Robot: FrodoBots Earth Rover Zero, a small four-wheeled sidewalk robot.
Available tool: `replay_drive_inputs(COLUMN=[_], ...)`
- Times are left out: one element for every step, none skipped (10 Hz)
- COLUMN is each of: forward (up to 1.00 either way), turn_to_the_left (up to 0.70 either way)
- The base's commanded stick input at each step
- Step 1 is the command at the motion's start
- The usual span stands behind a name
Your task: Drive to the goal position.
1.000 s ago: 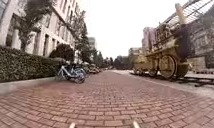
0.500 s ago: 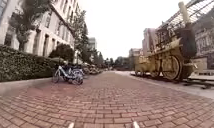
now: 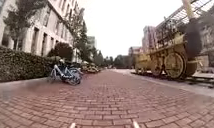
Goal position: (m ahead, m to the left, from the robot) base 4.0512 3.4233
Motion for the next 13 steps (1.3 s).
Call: replay_drive_inputs(forward=[0.70,0.70,0.70,0.70,0.70,0.70,0.70,0.70,0.70,0.70,0.70,0.70,0.70], turn_to_the_left=[0.00,0.00,0.00,0.00,0.00,0.00,0.00,0.00,0.00,0.00,0.00,0.00,0.00])
